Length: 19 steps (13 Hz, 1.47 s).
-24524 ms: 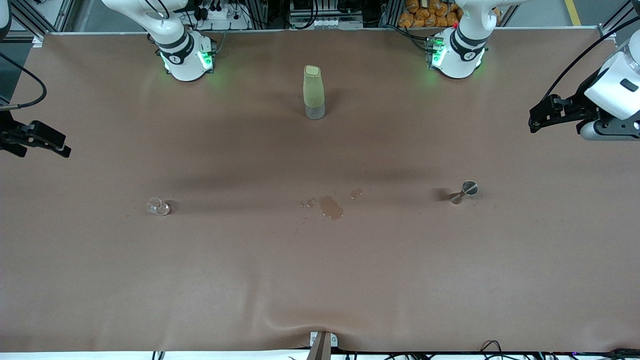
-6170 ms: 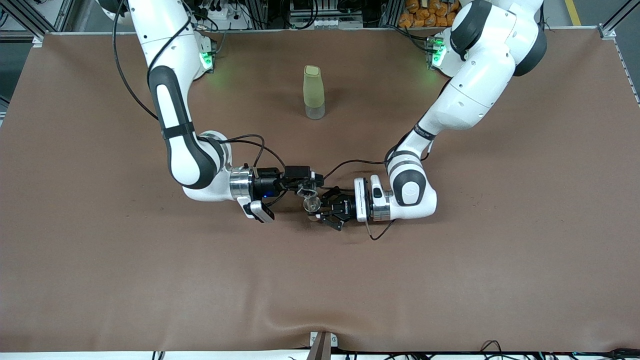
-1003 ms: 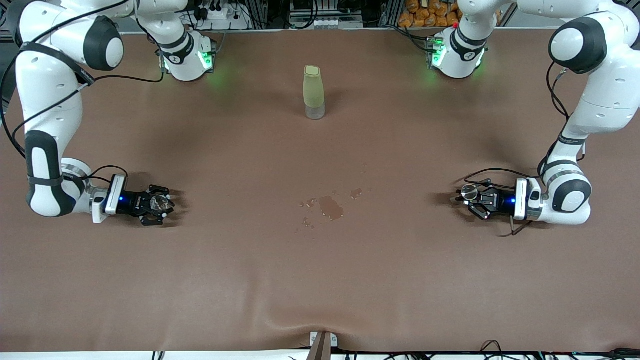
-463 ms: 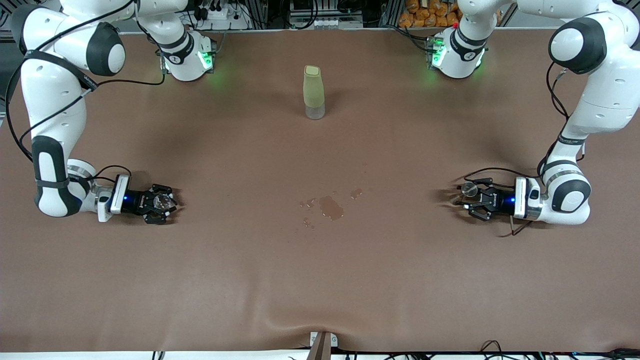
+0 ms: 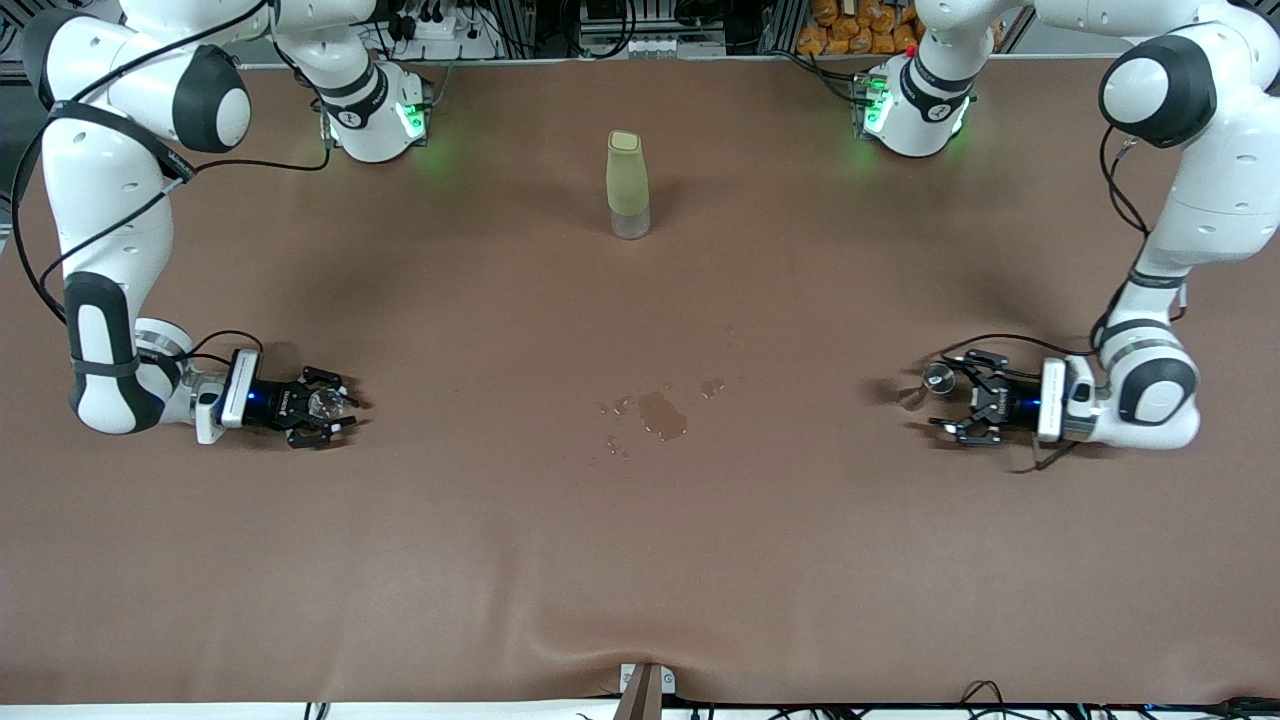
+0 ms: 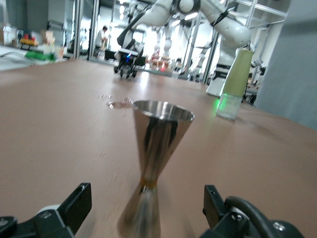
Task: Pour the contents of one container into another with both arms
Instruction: 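Set the beaker and jigger on the table and open both grippers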
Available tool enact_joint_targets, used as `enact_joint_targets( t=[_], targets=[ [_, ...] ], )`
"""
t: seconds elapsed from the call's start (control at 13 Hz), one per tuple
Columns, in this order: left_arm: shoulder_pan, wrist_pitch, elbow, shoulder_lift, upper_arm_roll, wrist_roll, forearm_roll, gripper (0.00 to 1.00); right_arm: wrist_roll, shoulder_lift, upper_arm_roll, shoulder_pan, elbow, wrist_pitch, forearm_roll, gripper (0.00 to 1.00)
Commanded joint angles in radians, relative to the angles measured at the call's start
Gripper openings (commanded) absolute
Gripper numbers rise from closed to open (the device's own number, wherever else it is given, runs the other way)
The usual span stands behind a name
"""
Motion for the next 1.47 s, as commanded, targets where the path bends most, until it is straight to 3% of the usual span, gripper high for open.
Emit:
enact_joint_targets(
  t=[0.0, 0.15, 0.23, 0.46, 0.85, 1.0, 1.23, 1.39],
  targets=[
    [0.013, -0.016, 0.055, -0.052, 0.067, -0.168, 0.050, 1.00, -0.073, 0.009, 0.017, -0.029, 0.014, -0.017, -0.013, 0.59],
    [0.013, -0.014, 0.058, -0.141, 0.093, -0.392, 0.167, 1.00, -0.068, 0.006, 0.014, -0.029, 0.016, -0.018, -0.016, 0.83],
    [0.015, -0.014, 0.072, -0.164, 0.098, -0.514, 0.203, 1.00, -0.065, 0.005, 0.012, -0.029, 0.016, -0.018, -0.016, 1.00],
    [-0.017, -0.014, 0.174, -0.206, 0.088, -0.694, 0.251, 1.00, -0.032, -0.004, -0.029, -0.026, 0.036, -0.017, -0.030, 1.00],
    [-0.219, -0.020, 0.172, -0.535, 0.082, -1.401, 0.417, 1.00, 0.146, -0.041, -0.100, -0.014, 0.100, -0.017, -0.145, 1.00],
    [-0.310, -0.020, 0.172, -0.623, 0.082, -1.556, 0.496, 1.00, 0.311, -0.078, -0.146, 0.005, 0.161, -0.017, -0.249, 1.00],
    [-0.433, -0.005, 0.176, -0.718, 0.082, -1.818, 0.695, 1.00, 0.590, -0.165, -0.163, 0.012, 0.258, -0.027, -0.430, 1.00],
    [-0.454, -0.007, 0.176, -0.759, 0.078, -1.940, 0.708, 1.00, 0.854, -0.257, -0.161, 0.034, 0.278, -0.052, -0.568, 1.00]
  ],
)
